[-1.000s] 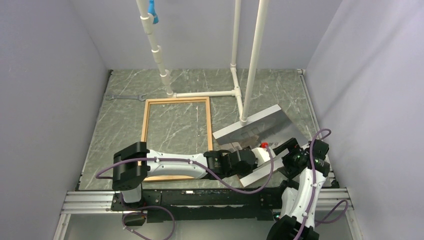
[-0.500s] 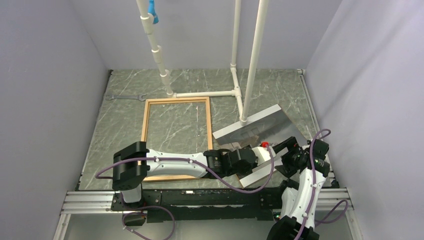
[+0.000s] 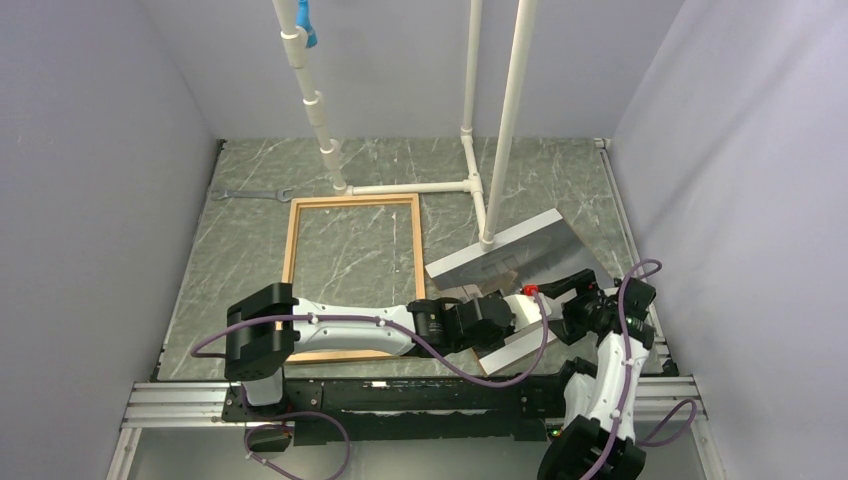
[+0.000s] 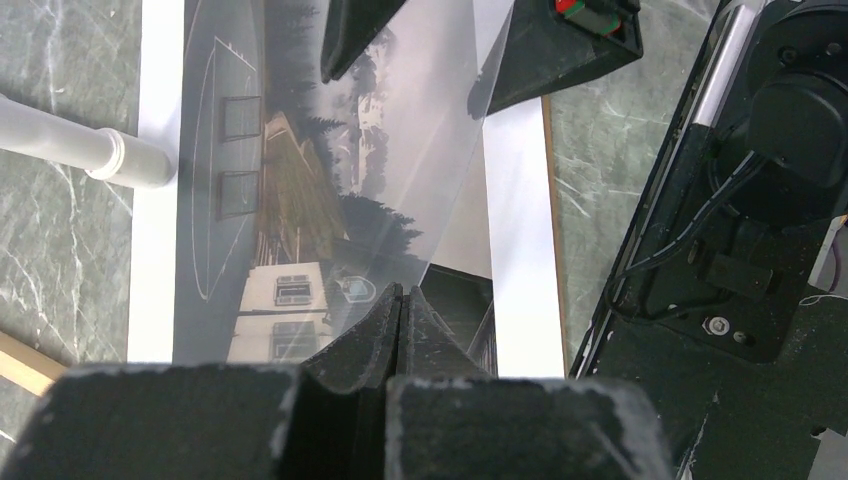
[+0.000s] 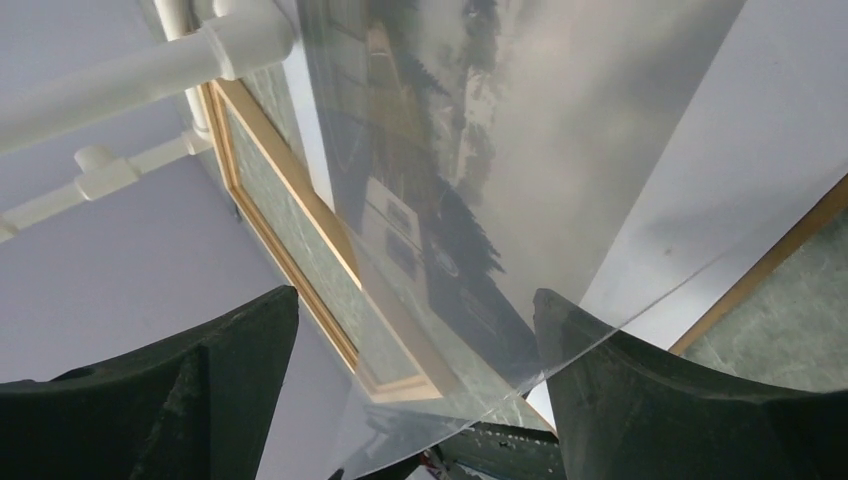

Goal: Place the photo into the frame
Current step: Pick up the photo frame item at the center of the board.

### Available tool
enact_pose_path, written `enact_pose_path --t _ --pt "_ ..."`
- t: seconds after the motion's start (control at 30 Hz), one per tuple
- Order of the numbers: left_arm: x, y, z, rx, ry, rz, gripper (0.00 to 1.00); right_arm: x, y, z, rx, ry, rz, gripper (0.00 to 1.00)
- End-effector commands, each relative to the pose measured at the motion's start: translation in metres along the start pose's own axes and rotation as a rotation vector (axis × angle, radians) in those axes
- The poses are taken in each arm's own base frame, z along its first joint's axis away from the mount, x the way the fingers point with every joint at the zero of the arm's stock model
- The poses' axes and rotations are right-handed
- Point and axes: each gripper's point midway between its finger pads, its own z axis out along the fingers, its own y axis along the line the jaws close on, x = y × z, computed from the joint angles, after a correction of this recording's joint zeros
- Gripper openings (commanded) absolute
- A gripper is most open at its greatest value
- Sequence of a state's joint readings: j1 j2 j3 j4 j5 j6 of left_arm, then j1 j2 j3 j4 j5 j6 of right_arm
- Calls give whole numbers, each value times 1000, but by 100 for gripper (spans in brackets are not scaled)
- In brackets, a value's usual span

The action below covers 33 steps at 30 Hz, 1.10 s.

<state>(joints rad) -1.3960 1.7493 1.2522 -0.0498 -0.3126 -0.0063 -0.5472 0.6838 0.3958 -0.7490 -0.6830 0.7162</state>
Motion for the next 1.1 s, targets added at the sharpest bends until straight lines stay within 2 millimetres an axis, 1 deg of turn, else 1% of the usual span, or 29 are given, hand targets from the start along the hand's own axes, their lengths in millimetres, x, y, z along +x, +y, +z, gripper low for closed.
enact_pose_path --t 0.0,0.03,0.2,0.27,0.4,0.57,0.6,0.67,0.7,0.77,0.8,0.87,0.9,0.97,1.07 --pt "-25 26 -6 -85 -47 -4 2 -9 2 13 -49 -15 32 87" --pt "-25 27 -6 -86 -49 -6 2 -10 2 16 -58 -14 36 83" --pt "-27 27 -8 -87 -53 -9 3 -15 3 23 -77 -20 49 79" --pt "-27 26 -9 -84 -55 -16 4 -17 4 24 -85 -24 50 75" --pt "-29 27 -11 -85 -62 -20 7 -21 8 29 -107 -36 61 61" --pt "-33 29 -16 -86 -72 -23 14 -22 5 35 -100 -37 72 52" --pt "-35 29 -18 -82 -77 -26 17 -22 4 35 -100 -37 72 49" --pt "-35 29 -20 -80 -79 -26 27 -23 4 36 -96 -37 72 37" --pt "-36 29 -21 -76 -81 -26 39 -23 4 36 -93 -37 72 31" --pt "-37 28 -23 -68 -82 -27 58 -23 4 35 -90 -36 68 22" --pt "-39 28 -25 -63 -83 -27 67 -23 5 35 -88 -37 65 19" --pt "-43 26 -30 -54 -92 -65 79 -24 6 33 -86 -41 56 14" --pt "-46 26 -33 -50 -101 -71 83 -25 7 32 -85 -47 51 13" --pt "-50 25 -38 -44 -116 -79 89 -25 9 29 -83 -52 41 12" --pt "-56 28 -47 -48 -130 -95 91 -23 12 26 -81 -46 34 11"
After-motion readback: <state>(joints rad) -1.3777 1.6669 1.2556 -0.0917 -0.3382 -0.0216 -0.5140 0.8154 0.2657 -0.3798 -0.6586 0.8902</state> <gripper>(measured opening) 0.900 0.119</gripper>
